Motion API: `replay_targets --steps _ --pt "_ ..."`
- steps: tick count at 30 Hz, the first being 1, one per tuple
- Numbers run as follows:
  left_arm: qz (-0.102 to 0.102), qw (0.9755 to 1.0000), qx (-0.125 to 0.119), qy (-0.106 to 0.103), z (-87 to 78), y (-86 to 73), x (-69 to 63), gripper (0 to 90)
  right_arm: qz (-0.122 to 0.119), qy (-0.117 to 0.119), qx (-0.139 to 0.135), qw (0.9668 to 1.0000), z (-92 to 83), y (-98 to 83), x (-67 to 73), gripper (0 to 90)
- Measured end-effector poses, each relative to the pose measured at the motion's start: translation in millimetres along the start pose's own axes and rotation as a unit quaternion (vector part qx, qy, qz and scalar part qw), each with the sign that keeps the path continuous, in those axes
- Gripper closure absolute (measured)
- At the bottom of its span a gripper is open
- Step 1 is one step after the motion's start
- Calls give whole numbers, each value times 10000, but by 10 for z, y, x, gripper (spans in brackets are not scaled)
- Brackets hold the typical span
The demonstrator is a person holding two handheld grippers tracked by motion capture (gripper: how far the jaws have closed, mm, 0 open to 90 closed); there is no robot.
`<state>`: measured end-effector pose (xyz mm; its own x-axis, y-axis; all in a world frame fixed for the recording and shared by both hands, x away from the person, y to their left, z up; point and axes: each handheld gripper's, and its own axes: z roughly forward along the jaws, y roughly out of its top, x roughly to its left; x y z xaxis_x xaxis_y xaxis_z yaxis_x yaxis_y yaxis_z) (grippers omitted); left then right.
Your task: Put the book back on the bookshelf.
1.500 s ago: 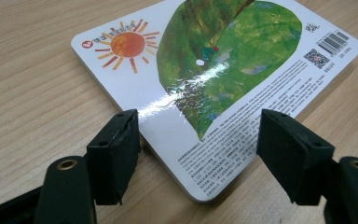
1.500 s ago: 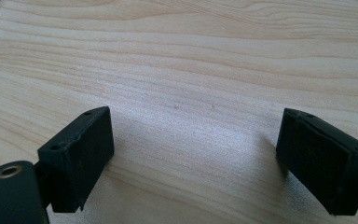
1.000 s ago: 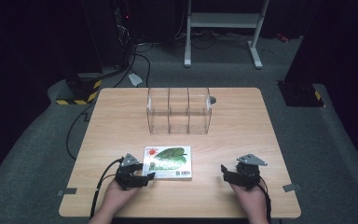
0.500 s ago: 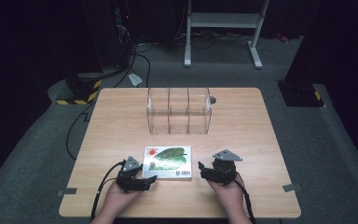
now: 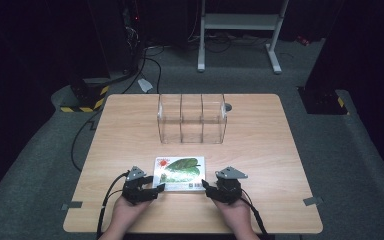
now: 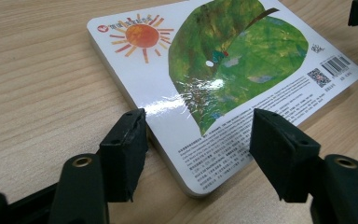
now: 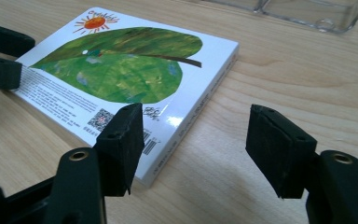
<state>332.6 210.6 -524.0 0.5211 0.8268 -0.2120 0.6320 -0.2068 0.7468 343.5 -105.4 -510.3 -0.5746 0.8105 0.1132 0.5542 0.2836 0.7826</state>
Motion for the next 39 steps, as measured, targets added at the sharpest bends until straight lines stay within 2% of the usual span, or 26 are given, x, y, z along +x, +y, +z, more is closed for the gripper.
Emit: replay_targets --steps 3,8,11,12,16,22,24,27,29,32,36,39 --pt "31 10000 -17 43 -1 -3 -5 393 15 -32 51 10000 30 -13 27 364" --pt "105 9999 6 -110 9 -11 -51 438 95 6 153 9998 70 -24 83 371" --pt "185 9998 -1 -72 22 -4 -88 444 105 -27 185 9998 72 -28 87 393" --pt "139 9999 -4 -88 28 -1 -109 449 141 -32 193 9997 70 -29 86 394" --pt "263 9997 2 13 55 28 -148 478 163 -56 214 9996 56 -41 66 404" --pt "-3 9999 -14 110 164 109 -189 488 342 -127 220 9991 10 -82 -16 378" --pt "-37 9997 -168 158 177 74 -216 485 354 -128 234 9990 5 -84 -26 375" --pt "28 9993 -242 281 178 70 -250 499 339 -114 235 9991 -3 -95 -29 369" --pt "96 9994 -224 262 168 68 -248 498 353 -60 260 9990 -1 -101 -22 362" --pt "55 9996 -256 92 138 40 -228 500 401 32 313 9987 6 -107 12 337" --pt "150 9995 -253 96 137 35 -237 480 303 98 424 9986 34 -130 53 318" --pt "134 9995 -270 74 140 35 -235 480 197 79 441 9988 40 -127 76 297"
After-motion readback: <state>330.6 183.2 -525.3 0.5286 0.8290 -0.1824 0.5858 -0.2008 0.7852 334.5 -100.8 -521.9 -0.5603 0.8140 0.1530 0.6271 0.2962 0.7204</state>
